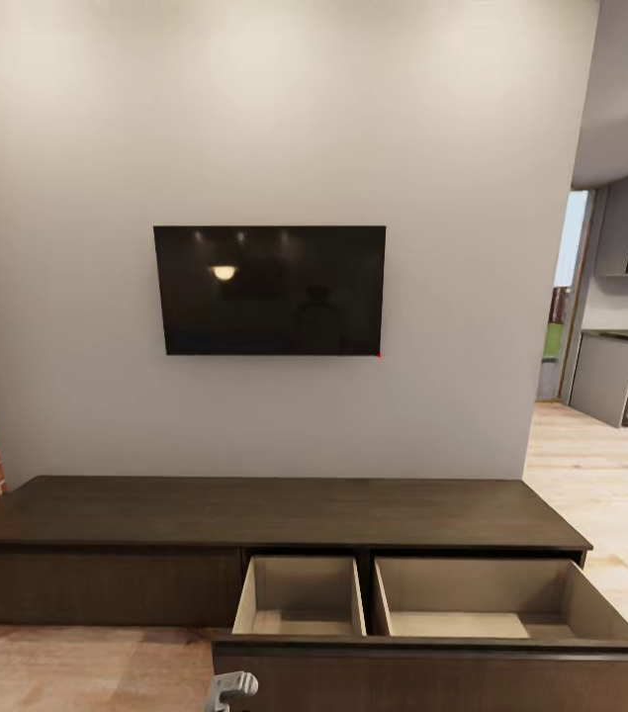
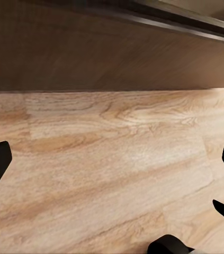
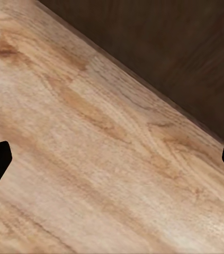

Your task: Place each of the two pumpkins and all three candles from the living room inside a cabinet in the living room (use any cabinet), then make sure every cabinet is closed, and position the cauldron so it is next to a table in the living room.

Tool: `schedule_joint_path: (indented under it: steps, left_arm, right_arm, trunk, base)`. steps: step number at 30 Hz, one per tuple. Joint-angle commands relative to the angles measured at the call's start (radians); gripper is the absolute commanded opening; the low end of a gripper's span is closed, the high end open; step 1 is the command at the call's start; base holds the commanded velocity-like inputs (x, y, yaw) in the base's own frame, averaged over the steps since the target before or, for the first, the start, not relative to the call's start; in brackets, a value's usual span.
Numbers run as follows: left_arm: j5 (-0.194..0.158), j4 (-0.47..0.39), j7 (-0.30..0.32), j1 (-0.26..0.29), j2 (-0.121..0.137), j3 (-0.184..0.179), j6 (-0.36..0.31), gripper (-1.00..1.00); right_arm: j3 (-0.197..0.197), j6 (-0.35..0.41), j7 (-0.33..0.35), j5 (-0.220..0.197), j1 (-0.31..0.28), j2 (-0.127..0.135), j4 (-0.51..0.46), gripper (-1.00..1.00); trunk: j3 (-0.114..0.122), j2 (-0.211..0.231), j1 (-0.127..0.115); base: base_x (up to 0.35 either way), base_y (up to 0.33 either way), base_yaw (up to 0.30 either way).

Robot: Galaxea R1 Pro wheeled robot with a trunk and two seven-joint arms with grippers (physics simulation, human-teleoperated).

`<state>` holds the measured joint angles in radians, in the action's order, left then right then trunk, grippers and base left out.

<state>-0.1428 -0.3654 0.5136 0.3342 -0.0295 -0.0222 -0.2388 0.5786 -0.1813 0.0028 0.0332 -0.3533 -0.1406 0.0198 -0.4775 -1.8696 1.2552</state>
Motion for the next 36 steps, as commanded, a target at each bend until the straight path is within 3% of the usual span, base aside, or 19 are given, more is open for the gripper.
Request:
schedule_joint_path:
  steps: [1,9,17,21,25,36]
  left_arm:
    - [-0.010,-0.001,0.000,0.000,0.000,-0.002,-0.009,1.00]
    - [-0.011,-0.001,0.000,0.000,-0.004,-0.002,-0.009,1.00]
    - [-0.009,-0.001,-0.005,0.000,-0.004,-0.002,0.000,1.00]
    - [-0.007,0.022,-0.144,0.000,-0.025,-0.004,0.049,1.00]
    - [-0.006,0.037,-0.226,0.000,-0.047,-0.004,0.079,1.00]
    - [-0.005,0.052,-0.255,0.000,-0.056,-0.005,0.091,1.00]
  right_arm:
    - [-0.002,-0.004,0.000,0.003,-0.001,0.000,0.002,1.00]
    - [-0.001,-0.003,0.001,0.002,-0.001,-0.001,0.003,1.00]
    - [-0.001,-0.003,0.002,-0.016,-0.001,0.000,0.003,1.00]
    - [0.000,-0.005,0.048,-0.018,0.019,-0.001,0.003,1.00]
    - [-0.001,-0.005,0.116,-0.018,0.029,0.000,0.003,1.00]
    - [-0.001,-0.004,0.157,-0.018,0.031,0.000,0.003,1.00]
  trunk:
    - [0.002,0.007,-0.004]
    - [0.005,0.014,-0.008]
    - [0.030,0.070,-0.039]
    - [0.043,0.098,-0.054]
    - [0.055,0.126,-0.069]
    - [0.090,0.203,-0.111]
  base:
    - [0.000,0.000,0.000]
    - [0.000,0.000,0.000]
    - [0.000,0.000,0.000]
    - [0.000,0.000,0.000]
    - [0.000,0.000,0.000]
    - [0.000,0.000,0.000]
